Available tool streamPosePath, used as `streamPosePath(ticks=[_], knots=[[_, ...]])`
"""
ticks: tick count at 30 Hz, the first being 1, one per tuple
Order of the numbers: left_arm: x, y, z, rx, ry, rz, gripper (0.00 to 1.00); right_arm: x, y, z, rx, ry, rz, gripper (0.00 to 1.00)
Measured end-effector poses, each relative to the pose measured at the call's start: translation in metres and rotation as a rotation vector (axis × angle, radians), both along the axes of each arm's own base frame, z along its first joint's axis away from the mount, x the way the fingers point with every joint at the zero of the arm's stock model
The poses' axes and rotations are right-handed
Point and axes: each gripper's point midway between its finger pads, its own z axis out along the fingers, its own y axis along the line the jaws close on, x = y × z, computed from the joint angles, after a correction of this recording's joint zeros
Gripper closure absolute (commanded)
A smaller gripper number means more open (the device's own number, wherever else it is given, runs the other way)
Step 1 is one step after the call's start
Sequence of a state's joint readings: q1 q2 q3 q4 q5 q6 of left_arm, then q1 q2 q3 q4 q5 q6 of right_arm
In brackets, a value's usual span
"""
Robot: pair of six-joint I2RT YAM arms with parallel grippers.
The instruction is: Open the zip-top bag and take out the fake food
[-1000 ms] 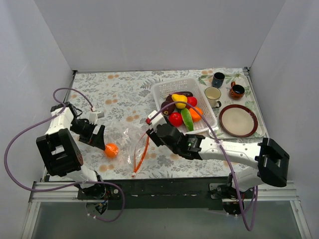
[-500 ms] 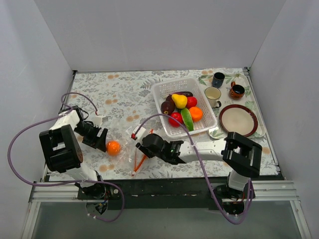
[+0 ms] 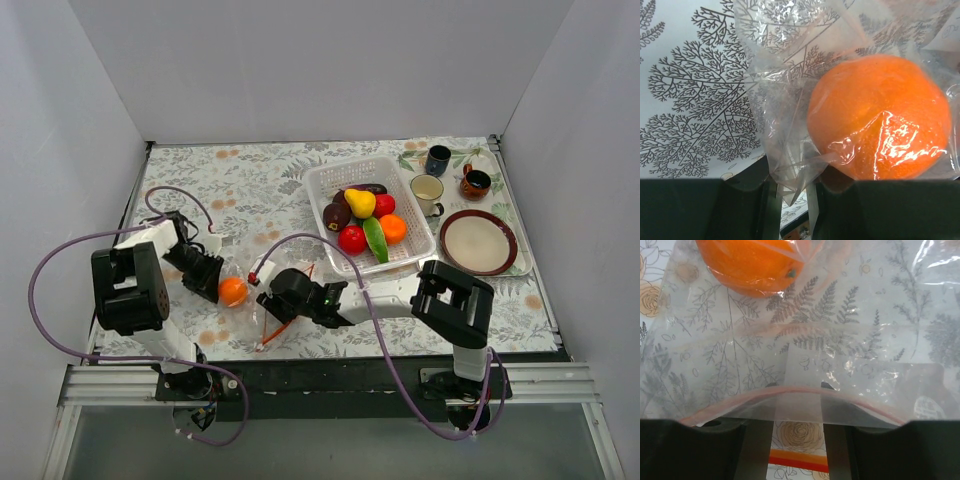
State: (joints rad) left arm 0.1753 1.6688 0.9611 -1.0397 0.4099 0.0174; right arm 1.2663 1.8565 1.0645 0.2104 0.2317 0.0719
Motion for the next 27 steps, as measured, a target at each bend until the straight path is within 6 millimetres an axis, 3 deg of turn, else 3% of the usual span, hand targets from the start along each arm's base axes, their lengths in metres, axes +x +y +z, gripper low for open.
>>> streamPosePath(ticks=[11,19,23,27], knots=[[-0.002,-0.016,-0.006,0.007,0.026,-0.044,0.8,-0.004,0.004,-0.009,0.05,-0.017,0.045,0.17],[-0.012,-0.033,-0.007,0.004,0.081,-0.087,0.81,0.005,0.037,0.018,0.153,-0.115,0.105,0.09],[-0.015,-0.038,-0.007,0.005,0.096,-0.104,0.81,0.009,0.047,0.017,0.153,-0.138,0.123,0.01],[-0.02,-0.044,-0.007,0.008,0.111,-0.139,0.82,0.009,0.056,0.01,0.139,-0.14,0.144,0.01]])
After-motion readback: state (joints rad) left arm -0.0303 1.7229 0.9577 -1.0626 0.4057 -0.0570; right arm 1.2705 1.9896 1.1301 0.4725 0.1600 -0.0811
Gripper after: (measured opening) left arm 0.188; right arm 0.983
